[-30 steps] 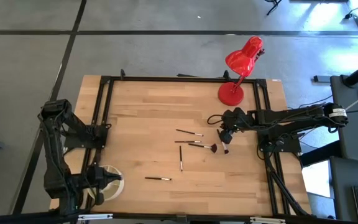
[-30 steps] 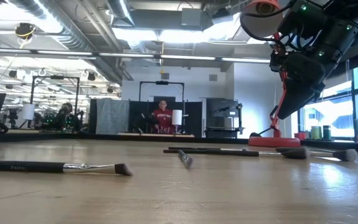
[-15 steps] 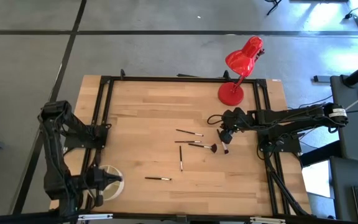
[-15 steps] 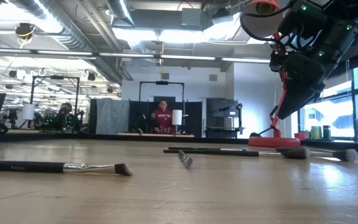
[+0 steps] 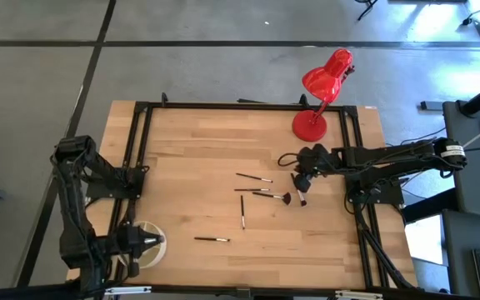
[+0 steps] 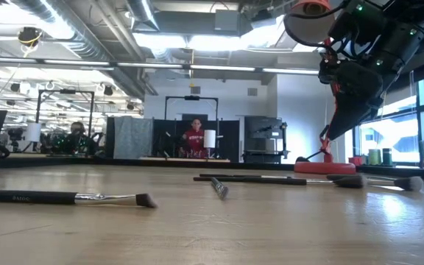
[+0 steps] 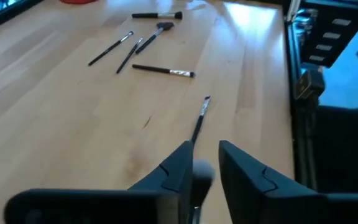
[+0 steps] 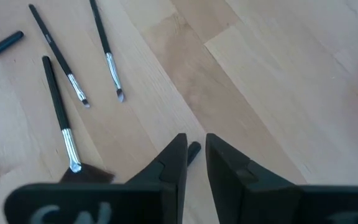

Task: Pick & Place Makeup Brushes
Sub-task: Put the black blush brush into the makeup organizer

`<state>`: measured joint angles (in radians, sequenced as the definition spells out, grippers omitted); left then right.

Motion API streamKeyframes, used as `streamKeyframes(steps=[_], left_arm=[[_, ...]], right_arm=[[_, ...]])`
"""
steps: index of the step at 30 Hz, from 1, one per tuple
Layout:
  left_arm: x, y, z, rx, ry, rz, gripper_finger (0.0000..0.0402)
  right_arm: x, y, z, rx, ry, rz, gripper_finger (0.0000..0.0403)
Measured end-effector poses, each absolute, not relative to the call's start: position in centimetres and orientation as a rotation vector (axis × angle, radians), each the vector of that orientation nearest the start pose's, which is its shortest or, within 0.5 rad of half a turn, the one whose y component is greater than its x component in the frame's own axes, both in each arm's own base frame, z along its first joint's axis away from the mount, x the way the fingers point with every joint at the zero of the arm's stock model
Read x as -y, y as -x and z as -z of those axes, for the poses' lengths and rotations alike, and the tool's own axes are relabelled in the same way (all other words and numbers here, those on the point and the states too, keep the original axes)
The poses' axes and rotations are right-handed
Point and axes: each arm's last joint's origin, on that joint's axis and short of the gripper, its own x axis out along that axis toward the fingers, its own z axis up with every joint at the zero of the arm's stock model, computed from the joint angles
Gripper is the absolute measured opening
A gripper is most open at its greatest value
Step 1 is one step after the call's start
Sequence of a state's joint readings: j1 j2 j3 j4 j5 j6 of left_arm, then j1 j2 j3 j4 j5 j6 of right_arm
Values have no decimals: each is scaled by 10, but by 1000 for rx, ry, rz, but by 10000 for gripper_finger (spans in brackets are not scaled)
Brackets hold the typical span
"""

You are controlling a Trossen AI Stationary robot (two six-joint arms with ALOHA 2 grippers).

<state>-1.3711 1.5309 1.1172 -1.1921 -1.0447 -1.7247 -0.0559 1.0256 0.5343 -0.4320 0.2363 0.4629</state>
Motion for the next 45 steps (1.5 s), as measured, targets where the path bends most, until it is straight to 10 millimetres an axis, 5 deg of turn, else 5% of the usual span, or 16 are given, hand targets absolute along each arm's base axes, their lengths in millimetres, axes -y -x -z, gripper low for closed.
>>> streamKeyframes(steps=[13,20,26,30,38,45], left_arm=[[222,-98,-263,-658,249,-333,134],[193,-161,-271,-959,251,-391,137],[158,-223,-276,-980,360,-298,135],[141,-248,-273,-1054,433,-193,129],[149,-246,-243,-1508,583,-82,109],[156,-230,-246,-1710,716,-153,88]], right_arm=[[17,-187,-192,-815,-342,470,60],[17,-187,-192,-809,-345,470,60],[17,-187,-192,-810,-345,470,60],[17,-185,-190,-834,-341,475,60],[17,-183,-189,-858,-326,473,60],[17,-183,-189,-855,-338,479,60]])
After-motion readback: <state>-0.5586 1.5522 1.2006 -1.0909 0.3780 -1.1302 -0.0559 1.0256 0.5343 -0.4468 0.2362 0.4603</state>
